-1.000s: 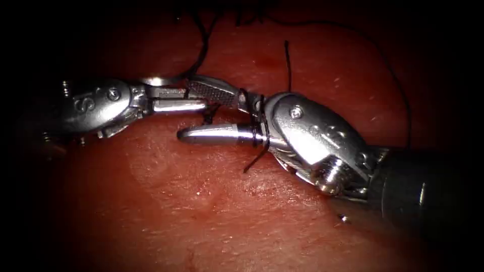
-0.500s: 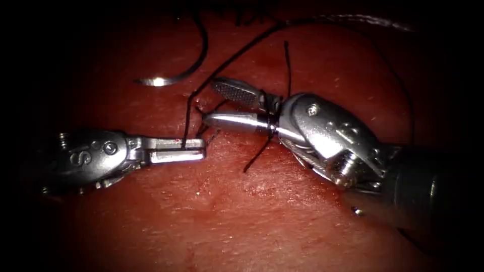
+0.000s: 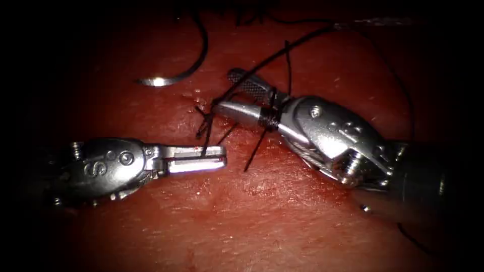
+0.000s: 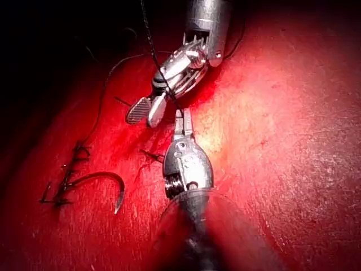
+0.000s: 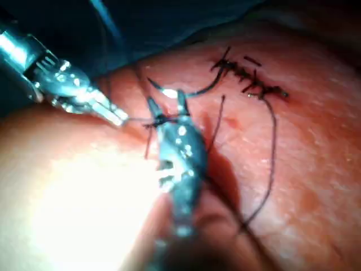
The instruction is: Wound Closure
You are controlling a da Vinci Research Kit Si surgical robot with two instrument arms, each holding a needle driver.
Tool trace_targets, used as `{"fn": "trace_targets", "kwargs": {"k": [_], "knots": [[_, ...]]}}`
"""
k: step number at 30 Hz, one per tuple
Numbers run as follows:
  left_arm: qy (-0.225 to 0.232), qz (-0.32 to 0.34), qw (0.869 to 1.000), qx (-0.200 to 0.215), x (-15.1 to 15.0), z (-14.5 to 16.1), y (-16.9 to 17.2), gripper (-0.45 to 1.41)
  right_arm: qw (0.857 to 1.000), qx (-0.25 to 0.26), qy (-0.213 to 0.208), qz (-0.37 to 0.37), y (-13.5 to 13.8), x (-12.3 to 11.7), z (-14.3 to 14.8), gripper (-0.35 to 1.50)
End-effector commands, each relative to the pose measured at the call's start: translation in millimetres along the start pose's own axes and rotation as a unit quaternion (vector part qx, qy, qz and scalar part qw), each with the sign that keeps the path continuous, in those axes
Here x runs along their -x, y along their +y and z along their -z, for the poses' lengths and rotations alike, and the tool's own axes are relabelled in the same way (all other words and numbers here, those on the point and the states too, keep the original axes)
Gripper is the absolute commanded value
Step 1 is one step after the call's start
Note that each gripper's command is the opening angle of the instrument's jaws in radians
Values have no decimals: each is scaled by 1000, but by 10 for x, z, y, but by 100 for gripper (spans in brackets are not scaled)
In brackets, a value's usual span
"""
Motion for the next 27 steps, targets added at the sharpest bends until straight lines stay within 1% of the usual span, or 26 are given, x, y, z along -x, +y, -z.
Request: {"fn": "trace_targets", "kwargs": {"k": [1,2,3,4,9,10,13,17,23,27], "knots": [[0,-2,1000,1,6,-8,-3,-45,1000,21,-13,3,-2,5,-2,73],[0,-2,1000,1,7,-10,-7,-45,999,35,-21,4,-2,6,0,73],[1,-3,1000,1,10,-13,-15,-45,997,63,-40,8,-1,7,4,73],[0,-4,1000,0,12,-14,-19,-45,996,73,-49,9,0,8,6,74],[-1,-8,1000,-9,20,-19,-33,-45,993,104,-62,11,2,12,11,78],[-2,-8,1000,-9,21,-21,-35,-45,991,109,-71,15,2,14,12,78],[-2,-9,1000,-12,23,-26,-40,-45,988,124,-86,10,1,21,13,69],[-2,-9,1000,-17,23,-36,-43,-45,986,145,-84,9,5,21,19,71],[-2,-9,1000,-19,24,-47,-45,-45,982,171,-81,7,16,19,36,71],[-2,-9,1000,-19,24,-51,-47,-45,981,179,-79,6,18,18,38,71]]}}
